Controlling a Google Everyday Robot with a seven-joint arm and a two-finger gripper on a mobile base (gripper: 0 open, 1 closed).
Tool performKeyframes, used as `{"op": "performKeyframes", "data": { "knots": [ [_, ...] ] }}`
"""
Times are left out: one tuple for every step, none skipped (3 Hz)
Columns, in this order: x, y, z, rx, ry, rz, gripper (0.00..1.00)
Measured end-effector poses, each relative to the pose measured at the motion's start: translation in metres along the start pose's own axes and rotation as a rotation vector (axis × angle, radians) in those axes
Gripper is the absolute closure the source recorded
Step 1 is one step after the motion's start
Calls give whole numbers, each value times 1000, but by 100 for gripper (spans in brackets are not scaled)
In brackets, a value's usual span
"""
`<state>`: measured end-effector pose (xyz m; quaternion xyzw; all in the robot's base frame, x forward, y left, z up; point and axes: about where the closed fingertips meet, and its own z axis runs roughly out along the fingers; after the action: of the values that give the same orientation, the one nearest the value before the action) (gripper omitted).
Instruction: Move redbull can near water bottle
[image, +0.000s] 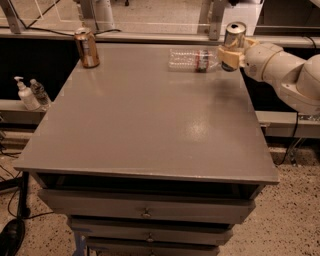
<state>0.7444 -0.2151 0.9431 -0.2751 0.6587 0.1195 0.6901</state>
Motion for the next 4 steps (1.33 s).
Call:
{"op": "performKeyframes", "data": {
  "knots": [
    [13, -4, 11, 13, -32, 50, 100],
    [25, -9, 20, 14, -34, 95, 100],
    [32, -8, 28, -4, -7, 128, 100],
    [46, -13, 23, -20, 69, 182, 100]
  ]
}}
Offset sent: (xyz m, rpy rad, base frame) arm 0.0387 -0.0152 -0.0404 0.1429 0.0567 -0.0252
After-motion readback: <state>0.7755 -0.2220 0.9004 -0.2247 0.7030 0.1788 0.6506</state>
